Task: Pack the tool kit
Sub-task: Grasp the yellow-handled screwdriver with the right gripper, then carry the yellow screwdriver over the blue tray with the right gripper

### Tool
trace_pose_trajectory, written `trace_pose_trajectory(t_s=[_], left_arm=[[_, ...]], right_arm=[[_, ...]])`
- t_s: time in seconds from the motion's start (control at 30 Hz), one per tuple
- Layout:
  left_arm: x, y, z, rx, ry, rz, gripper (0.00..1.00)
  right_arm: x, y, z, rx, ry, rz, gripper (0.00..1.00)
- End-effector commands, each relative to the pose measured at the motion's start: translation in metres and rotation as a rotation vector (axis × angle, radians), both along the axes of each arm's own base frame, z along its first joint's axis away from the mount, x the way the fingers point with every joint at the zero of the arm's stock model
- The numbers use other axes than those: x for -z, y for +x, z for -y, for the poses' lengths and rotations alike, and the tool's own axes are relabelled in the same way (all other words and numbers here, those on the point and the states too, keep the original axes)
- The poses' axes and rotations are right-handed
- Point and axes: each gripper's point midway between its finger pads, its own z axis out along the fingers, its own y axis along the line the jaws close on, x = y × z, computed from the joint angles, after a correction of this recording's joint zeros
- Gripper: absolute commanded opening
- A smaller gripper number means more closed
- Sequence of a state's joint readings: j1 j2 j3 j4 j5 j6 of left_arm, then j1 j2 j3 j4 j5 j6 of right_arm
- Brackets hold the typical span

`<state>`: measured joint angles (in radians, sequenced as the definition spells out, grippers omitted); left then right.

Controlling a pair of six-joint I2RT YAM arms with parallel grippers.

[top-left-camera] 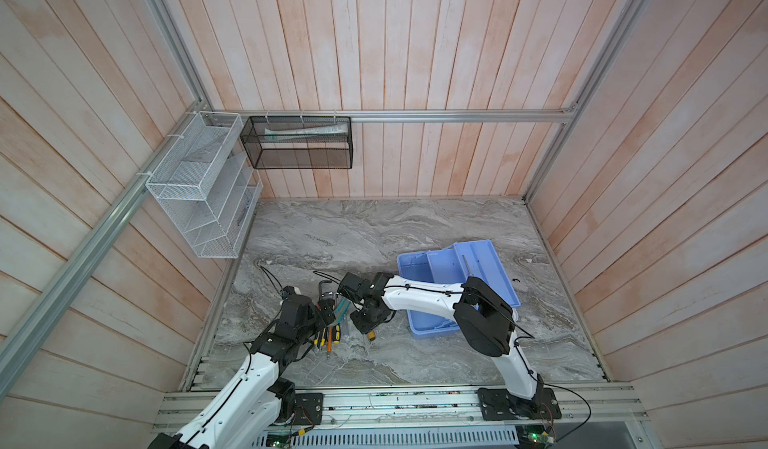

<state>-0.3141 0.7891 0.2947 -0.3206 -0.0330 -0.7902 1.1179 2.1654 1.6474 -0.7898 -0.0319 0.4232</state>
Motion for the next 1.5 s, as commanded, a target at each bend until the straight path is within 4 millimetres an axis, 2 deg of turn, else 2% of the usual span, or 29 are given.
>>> trace_pose_trajectory(t_s=[0.0, 0.13, 0.23, 0.4, 0.5, 0.67, 0.8, 0.93, 1.2, 1.47], left_arm=[[0.0, 0.001, 0.001, -0.003, -0.02, 0.013, 0.99], [0.0, 0.003, 0.003, 0.0, -0.03, 0.022, 0.99], [-0.002, 0.005, 0.004, 0.008, -0.034, 0.044, 0.99], [-0.004, 0.008, 0.011, 0.024, -0.056, 0.035, 0.99], [-0.007, 0.009, 0.011, 0.023, -0.053, 0.044, 0.99], [-0.01, 0.011, 0.011, 0.021, -0.049, 0.053, 1.0], [-0.012, 0.013, 0.012, 0.028, -0.04, 0.052, 0.99], [-0.023, 0.019, 0.018, 0.061, -0.047, 0.092, 0.99], [-0.026, 0.018, 0.013, 0.051, -0.021, 0.099, 1.0], [-0.028, 0.024, 0.015, 0.053, -0.017, 0.097, 1.0]], right_arm=[[0.009, 0.004, 0.015, 0.024, -0.075, 0.007, 0.3], [0.006, 0.011, 0.021, 0.046, -0.06, 0.014, 0.2], [-0.004, 0.02, 0.023, 0.052, -0.02, 0.026, 0.14], [-0.033, 0.039, 0.027, 0.038, 0.038, 0.084, 0.05], [-0.05, 0.053, 0.037, 0.054, 0.065, 0.129, 0.01], [-0.077, 0.068, 0.056, 0.092, 0.126, 0.163, 0.0], [-0.101, 0.082, 0.084, 0.127, 0.144, 0.201, 0.0], [-0.123, 0.091, 0.116, 0.155, 0.151, 0.239, 0.0], [-0.162, 0.109, 0.198, 0.323, 0.126, 0.348, 0.0], [-0.181, 0.11, 0.277, 0.501, 0.035, 0.43, 0.0]])
